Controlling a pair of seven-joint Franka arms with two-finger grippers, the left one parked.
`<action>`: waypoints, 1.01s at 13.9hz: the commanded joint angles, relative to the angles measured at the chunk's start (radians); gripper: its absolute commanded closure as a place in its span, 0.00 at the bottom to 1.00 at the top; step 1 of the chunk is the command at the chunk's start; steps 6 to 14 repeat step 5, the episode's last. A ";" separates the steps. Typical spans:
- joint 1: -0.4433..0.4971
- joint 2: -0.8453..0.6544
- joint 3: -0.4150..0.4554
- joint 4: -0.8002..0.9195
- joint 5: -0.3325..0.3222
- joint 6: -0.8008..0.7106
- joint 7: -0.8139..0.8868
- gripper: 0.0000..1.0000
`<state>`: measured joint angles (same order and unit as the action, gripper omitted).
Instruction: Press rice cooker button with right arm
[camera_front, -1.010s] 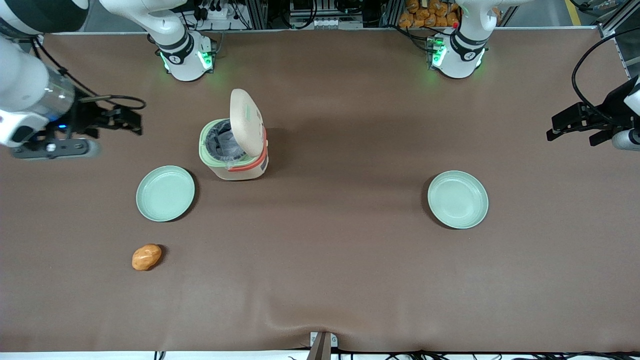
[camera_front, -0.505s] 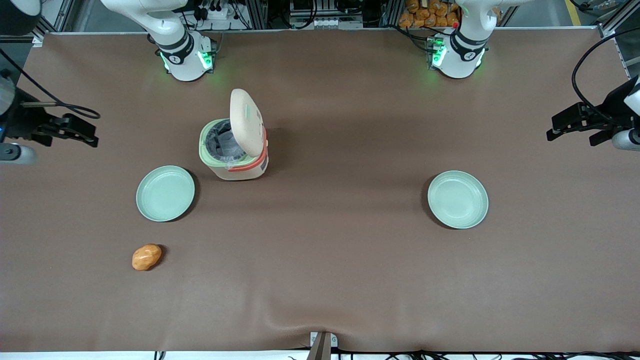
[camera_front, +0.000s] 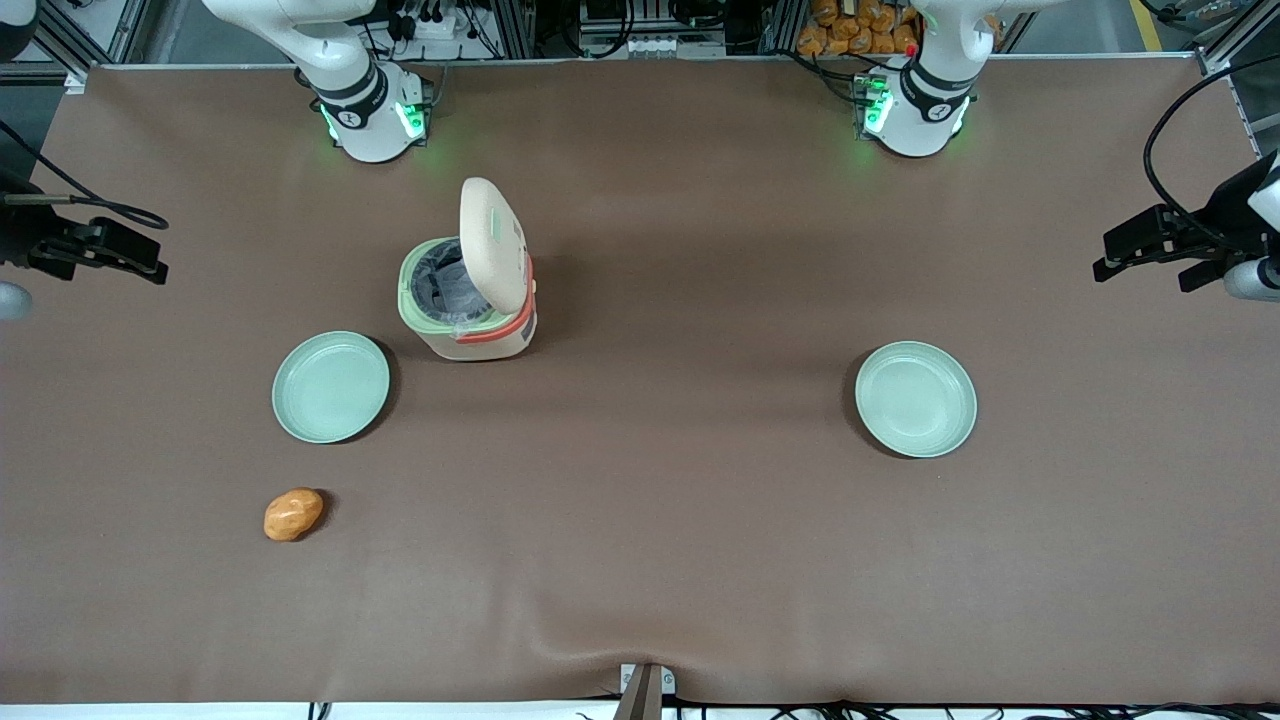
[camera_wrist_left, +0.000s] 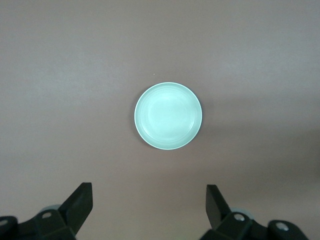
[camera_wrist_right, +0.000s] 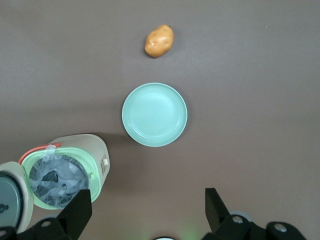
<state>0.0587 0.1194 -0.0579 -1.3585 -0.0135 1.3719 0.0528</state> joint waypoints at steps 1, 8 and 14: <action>-0.008 -0.015 -0.014 -0.004 0.018 -0.016 -0.014 0.00; -0.007 -0.018 -0.016 -0.004 0.042 -0.028 -0.013 0.00; -0.007 -0.018 -0.016 -0.004 0.042 -0.028 -0.013 0.00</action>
